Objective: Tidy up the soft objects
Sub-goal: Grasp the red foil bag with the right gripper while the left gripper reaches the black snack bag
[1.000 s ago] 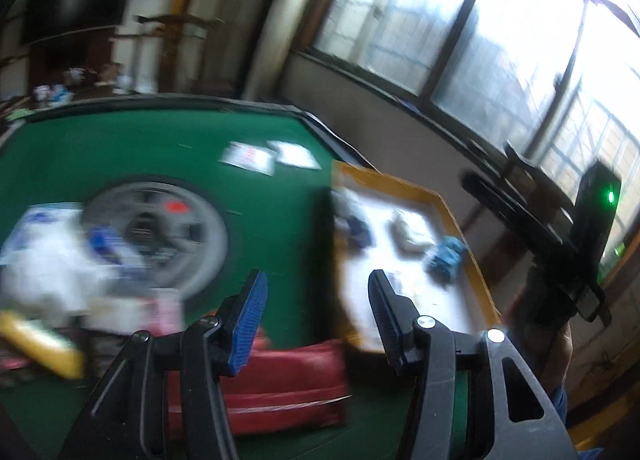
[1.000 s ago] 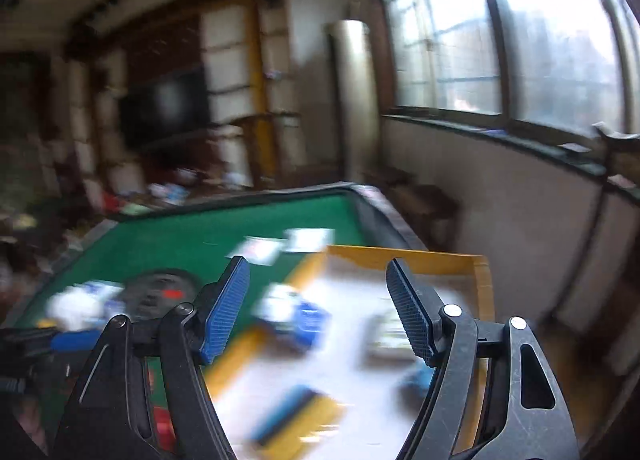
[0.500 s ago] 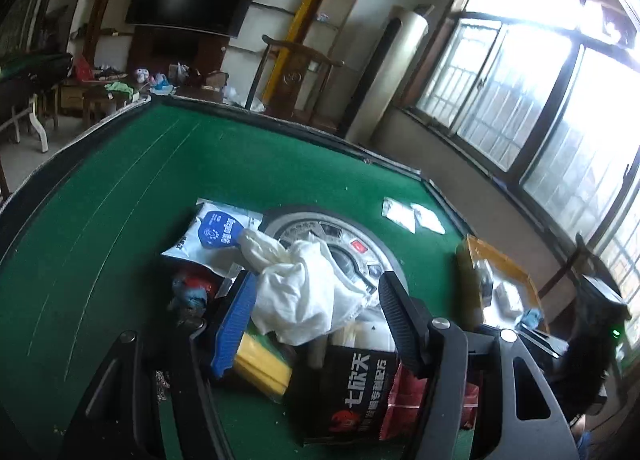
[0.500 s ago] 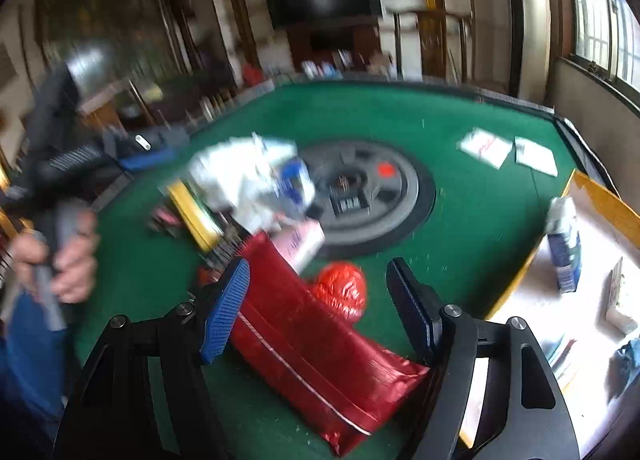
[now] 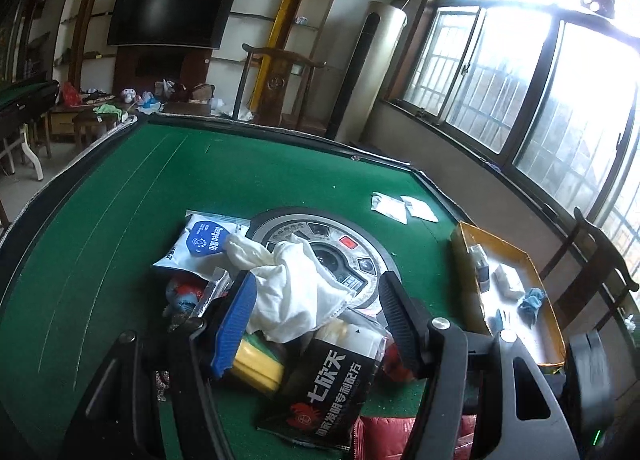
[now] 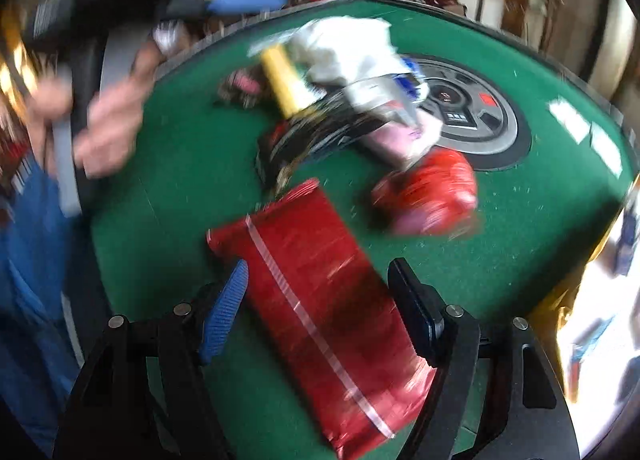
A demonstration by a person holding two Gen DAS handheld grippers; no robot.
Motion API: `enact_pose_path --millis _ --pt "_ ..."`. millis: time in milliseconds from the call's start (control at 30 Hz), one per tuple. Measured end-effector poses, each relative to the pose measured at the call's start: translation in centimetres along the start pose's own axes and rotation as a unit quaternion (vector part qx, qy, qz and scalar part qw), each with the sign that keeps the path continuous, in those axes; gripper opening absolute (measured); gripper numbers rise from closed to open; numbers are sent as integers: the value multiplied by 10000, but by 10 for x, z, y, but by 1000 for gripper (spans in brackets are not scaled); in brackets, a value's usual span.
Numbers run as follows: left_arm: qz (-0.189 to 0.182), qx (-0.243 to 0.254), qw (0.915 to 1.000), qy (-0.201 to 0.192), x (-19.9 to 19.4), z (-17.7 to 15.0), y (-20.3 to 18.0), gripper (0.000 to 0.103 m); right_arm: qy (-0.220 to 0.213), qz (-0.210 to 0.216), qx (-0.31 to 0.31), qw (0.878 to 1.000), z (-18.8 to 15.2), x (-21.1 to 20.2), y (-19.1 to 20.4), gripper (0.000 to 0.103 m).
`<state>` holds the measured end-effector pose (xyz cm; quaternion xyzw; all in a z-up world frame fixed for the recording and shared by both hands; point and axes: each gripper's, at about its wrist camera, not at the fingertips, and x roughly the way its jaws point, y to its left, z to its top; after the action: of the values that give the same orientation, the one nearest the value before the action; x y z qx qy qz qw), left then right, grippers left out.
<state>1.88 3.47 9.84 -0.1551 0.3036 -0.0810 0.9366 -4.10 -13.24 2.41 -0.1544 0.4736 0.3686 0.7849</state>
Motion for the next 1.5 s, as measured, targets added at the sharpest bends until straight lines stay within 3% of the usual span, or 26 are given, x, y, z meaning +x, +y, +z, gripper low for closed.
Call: enact_pose_path --millis 67,133,200,300,433,600,767,867,1033,1133,1267,1300,1333,1367,1500 --pt "-27 -30 10000 1 0 1 1 64 116 -340 -516 9980 -1 4 20 74" --pt "-99 -75 9999 63 1 1 3 64 197 -350 -888 9952 -5 2 33 74" --pt "-184 -94 9997 125 1 1 4 64 326 -362 -1098 9928 -4 2 35 74" --pt "-279 -46 9994 188 0 1 2 64 497 -783 -1393 9859 0 5 31 74" --pt "-513 126 9975 471 3 0 -2 64 737 -394 -1276 9883 5 16 18 74" --pt "-731 361 9919 978 7 -2 -3 64 459 -170 -865 9950 4 20 7 72" --pt "-760 677 9854 1363 15 -12 -9 64 146 -530 -425 9976 -7 20 14 68" --pt "-632 1069 9783 1656 24 -22 -19 64 110 -681 -283 9972 -7 20 18 68" --pt "-22 1950 9630 1861 37 -44 -44 64 130 -705 -213 9972 -17 14 11 71" --pt "186 2063 9578 1991 49 -51 -46 64 161 -751 -321 9965 -19 12 13 72" --pt "357 1937 9562 2167 69 -56 -42 64 179 -831 -373 9957 -20 14 16 73" --pt "386 1837 9577 2183 75 -58 -39 62 152 -825 -336 9959 -20 14 15 69" --pt "415 1747 9585 2216 80 -60 -38 48 131 -814 -225 9963 -20 14 11 65" --pt "519 1674 9580 2270 84 -62 -36 45 102 -801 -134 9966 -21 12 10 59" --pt "426 1556 9641 2108 71 -58 -35 42 -18 -885 114 9960 -19 2 8 53"
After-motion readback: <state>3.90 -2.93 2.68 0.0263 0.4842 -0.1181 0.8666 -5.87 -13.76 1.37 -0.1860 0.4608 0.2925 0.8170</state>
